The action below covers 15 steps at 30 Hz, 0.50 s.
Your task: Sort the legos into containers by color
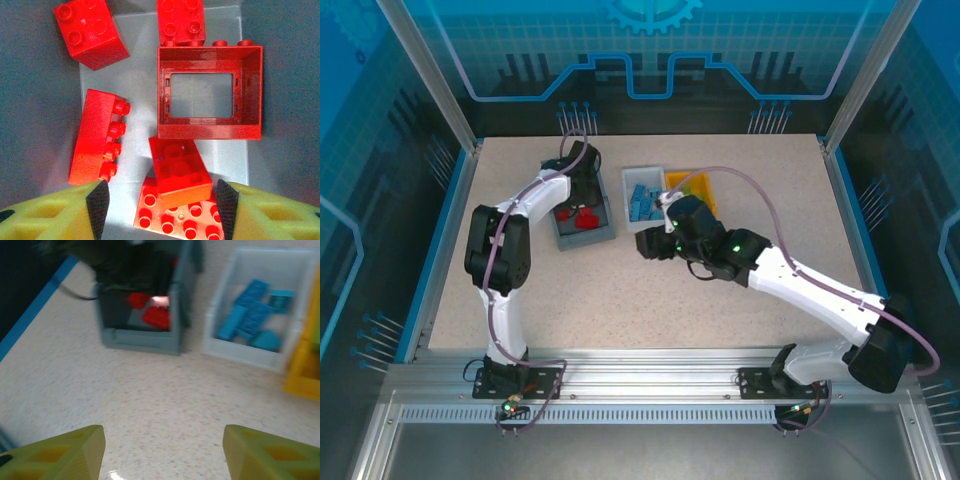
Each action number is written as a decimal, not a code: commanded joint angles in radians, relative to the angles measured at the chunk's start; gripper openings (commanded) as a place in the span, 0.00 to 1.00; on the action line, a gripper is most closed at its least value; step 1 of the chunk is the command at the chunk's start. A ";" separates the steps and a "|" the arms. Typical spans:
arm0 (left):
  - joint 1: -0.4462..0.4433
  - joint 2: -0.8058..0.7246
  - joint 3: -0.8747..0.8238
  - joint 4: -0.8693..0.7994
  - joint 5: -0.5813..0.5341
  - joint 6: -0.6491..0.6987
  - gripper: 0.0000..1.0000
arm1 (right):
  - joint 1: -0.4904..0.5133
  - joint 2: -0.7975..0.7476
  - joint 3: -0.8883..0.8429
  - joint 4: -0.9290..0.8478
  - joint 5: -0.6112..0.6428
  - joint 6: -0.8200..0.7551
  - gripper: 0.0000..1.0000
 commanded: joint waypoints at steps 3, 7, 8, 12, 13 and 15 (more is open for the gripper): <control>-0.059 -0.183 0.023 -0.016 -0.027 -0.003 0.60 | -0.201 -0.078 -0.088 -0.230 0.099 0.247 0.67; -0.130 -0.333 -0.046 0.033 -0.012 -0.024 0.60 | -0.389 -0.083 -0.169 -0.301 0.030 0.336 0.68; -0.166 -0.375 -0.078 0.056 -0.011 -0.020 0.61 | -0.430 -0.071 -0.182 -0.315 0.011 0.353 0.69; -0.318 -0.544 -0.248 0.207 0.086 -0.020 0.65 | -0.550 -0.011 -0.221 -0.320 -0.037 0.394 0.73; -0.349 -0.577 -0.300 0.258 0.118 -0.026 0.66 | -0.567 0.003 -0.225 -0.310 -0.044 0.401 0.73; -0.423 -0.637 -0.396 0.336 0.164 -0.040 0.66 | -0.598 0.050 -0.226 -0.280 -0.080 0.409 0.73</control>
